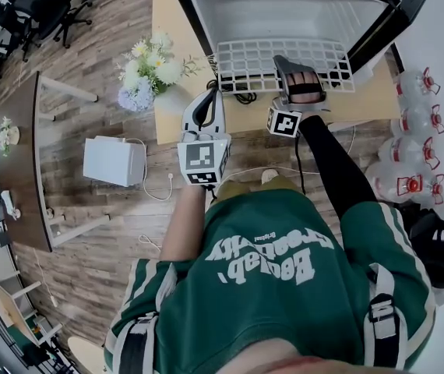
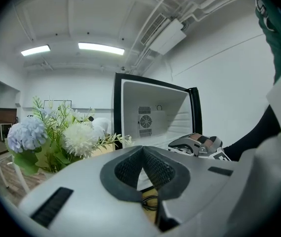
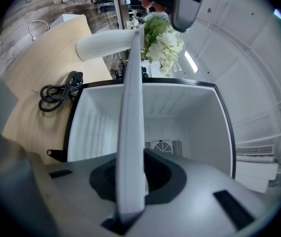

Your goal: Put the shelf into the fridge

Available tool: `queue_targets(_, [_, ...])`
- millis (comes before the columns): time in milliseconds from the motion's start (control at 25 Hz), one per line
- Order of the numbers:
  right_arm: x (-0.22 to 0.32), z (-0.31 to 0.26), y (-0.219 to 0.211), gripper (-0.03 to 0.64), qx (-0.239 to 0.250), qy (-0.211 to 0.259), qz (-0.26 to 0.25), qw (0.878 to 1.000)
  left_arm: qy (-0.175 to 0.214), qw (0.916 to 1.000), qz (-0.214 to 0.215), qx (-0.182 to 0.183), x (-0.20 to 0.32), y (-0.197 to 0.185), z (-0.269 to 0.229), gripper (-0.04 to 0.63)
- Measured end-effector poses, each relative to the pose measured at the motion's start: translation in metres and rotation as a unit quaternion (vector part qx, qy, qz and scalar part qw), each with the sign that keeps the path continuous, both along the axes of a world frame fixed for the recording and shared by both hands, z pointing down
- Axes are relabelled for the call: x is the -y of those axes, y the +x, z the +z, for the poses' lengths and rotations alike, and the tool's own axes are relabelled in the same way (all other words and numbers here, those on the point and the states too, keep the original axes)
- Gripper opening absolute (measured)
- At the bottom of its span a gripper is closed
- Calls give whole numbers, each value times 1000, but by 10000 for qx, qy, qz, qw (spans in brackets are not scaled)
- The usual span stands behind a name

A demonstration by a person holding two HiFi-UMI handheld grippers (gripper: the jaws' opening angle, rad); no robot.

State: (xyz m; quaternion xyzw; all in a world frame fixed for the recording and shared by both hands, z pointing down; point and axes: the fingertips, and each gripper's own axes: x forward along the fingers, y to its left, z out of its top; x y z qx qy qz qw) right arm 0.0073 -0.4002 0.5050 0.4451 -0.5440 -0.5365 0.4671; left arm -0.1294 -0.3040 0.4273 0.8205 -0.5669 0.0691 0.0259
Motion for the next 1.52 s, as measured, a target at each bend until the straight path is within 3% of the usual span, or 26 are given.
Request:
queue_targets(480, [12, 1, 0, 48, 4, -41, -164, 9999, -40, 9996, -146, -242, 5, -3, -5, 0])
queue_targets(1520, [37, 3, 1, 81, 10, -283, 55, 9996, 27, 9988, -430, -245, 0, 1, -9, 0])
